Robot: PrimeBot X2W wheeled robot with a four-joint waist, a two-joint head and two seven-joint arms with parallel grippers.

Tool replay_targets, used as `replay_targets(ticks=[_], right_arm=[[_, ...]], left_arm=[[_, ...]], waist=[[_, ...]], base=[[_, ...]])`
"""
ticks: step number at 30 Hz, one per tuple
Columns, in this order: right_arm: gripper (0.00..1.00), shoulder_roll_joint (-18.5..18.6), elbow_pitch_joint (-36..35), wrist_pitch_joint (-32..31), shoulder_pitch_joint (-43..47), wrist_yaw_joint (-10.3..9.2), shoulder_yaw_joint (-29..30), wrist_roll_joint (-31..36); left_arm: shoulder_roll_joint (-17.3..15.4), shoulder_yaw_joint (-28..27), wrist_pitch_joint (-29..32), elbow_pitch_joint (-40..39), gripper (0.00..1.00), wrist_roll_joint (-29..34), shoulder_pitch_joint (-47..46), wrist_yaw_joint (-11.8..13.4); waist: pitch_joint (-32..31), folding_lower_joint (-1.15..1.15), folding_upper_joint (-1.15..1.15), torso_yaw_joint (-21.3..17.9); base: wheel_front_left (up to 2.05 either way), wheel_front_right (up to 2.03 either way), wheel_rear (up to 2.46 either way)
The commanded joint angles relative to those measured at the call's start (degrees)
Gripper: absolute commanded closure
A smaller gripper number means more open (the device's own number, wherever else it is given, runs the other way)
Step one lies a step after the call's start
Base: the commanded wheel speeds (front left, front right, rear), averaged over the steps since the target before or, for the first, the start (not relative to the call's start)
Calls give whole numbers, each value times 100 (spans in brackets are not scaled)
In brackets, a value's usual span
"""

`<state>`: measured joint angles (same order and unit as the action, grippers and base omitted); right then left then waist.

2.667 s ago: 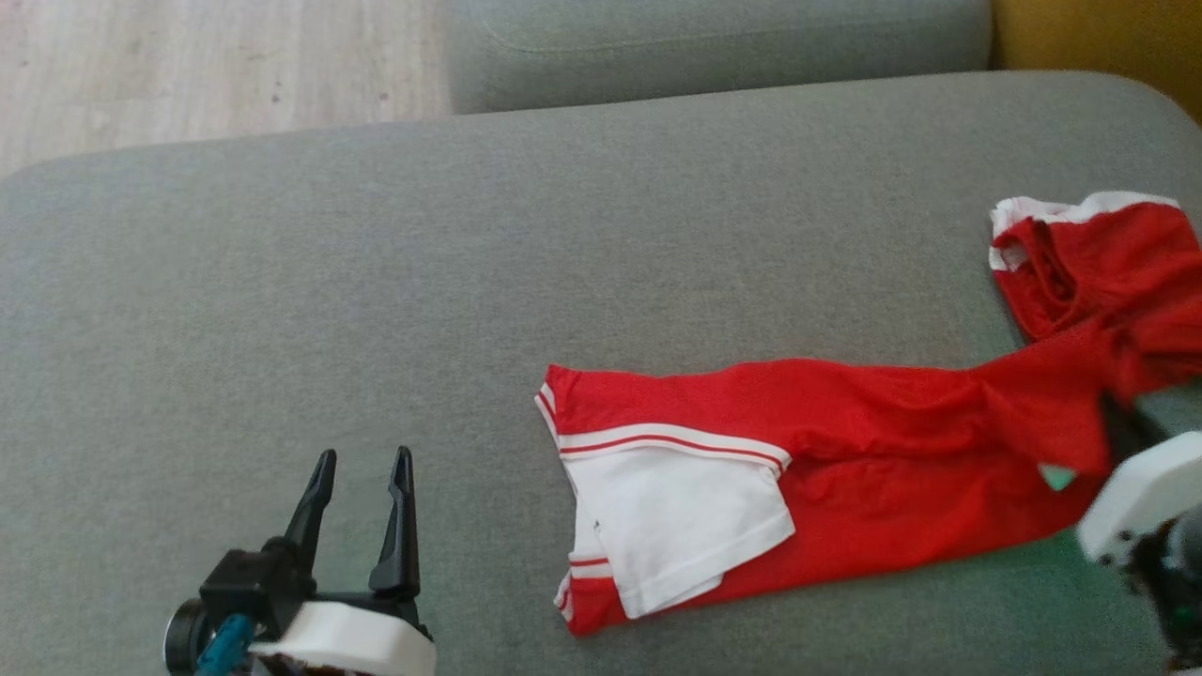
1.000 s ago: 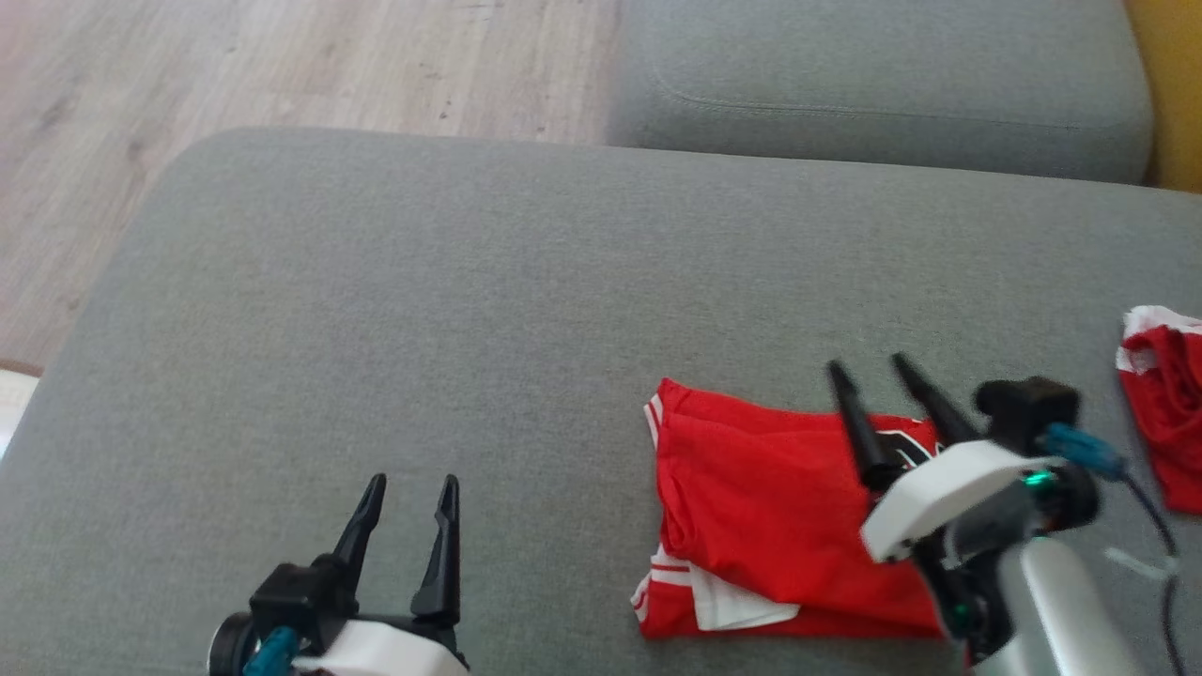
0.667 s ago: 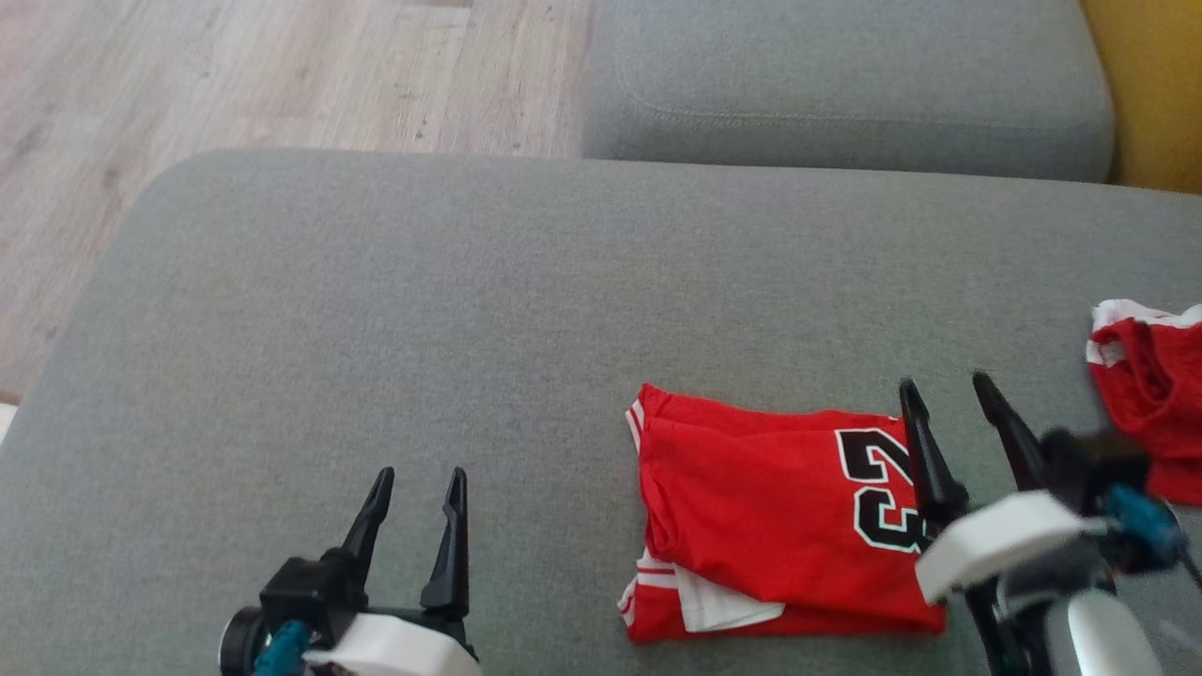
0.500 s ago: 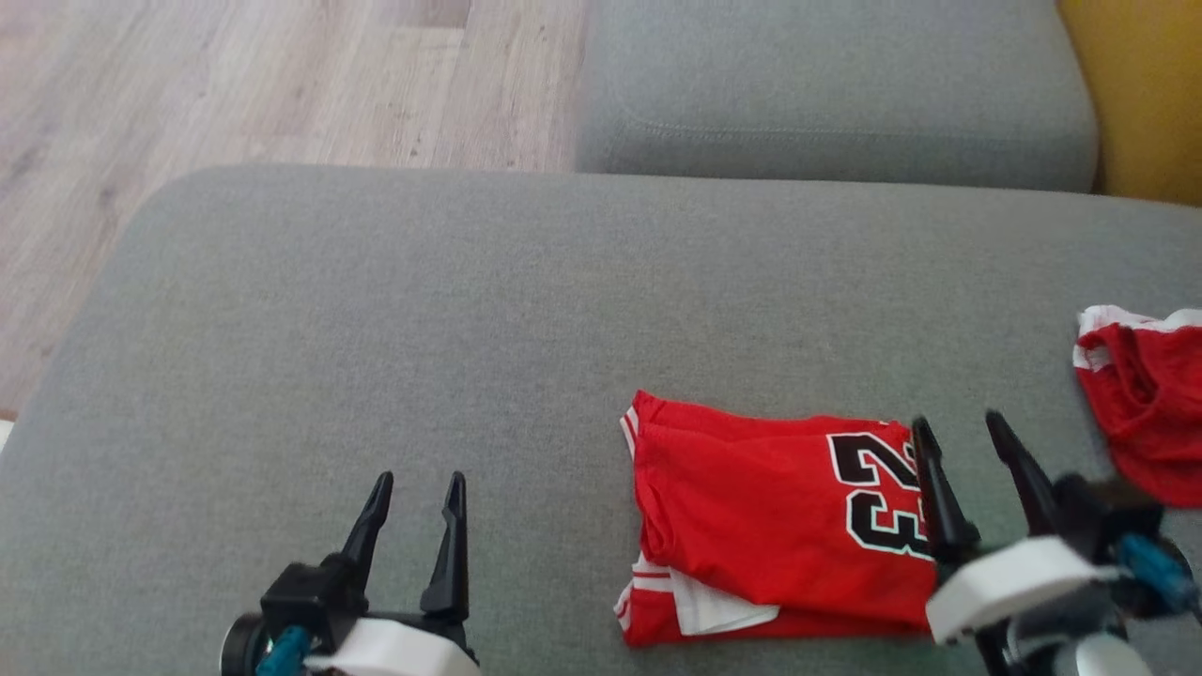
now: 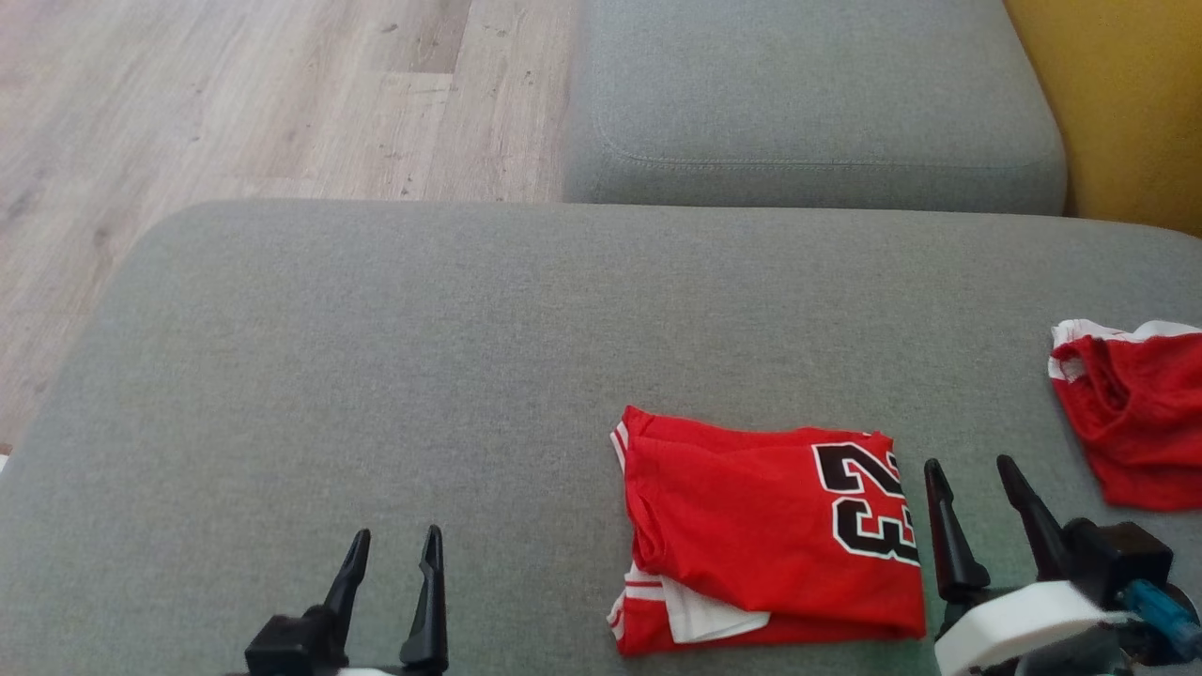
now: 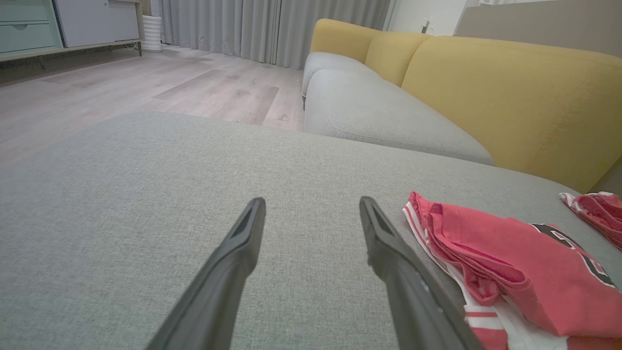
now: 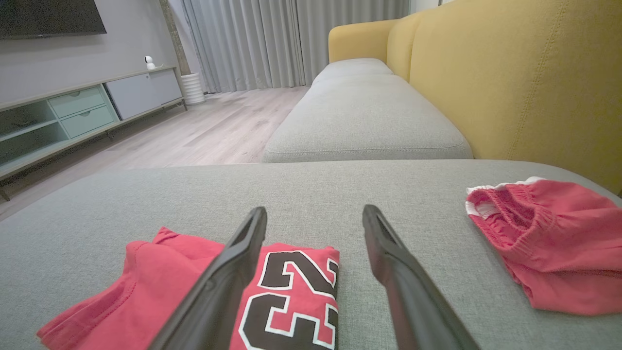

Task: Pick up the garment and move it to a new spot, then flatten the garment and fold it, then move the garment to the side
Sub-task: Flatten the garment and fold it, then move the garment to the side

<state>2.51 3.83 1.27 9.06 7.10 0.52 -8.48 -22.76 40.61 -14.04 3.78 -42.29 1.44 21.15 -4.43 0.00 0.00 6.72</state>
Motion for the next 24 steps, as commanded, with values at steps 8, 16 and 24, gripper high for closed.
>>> replay_targets(ticks=[8,16,24], right_arm=[[0,37,-179,7,-113,39,-62,45],[0,37,-156,-112,-197,39,-37,118],[0,56,245,-1260,-652,39,-32,562]], left_arm=[[-71,-299,-79,-122,0,59,-236,-4],[-70,-280,-71,-107,0,70,-267,9],[-34,-272,-63,-97,0,100,-373,24]], waist=[[25,0,0,2],[91,0,0,26],[301,0,0,158]], base=[[0,0,0],[0,0,0],[0,0,0]])
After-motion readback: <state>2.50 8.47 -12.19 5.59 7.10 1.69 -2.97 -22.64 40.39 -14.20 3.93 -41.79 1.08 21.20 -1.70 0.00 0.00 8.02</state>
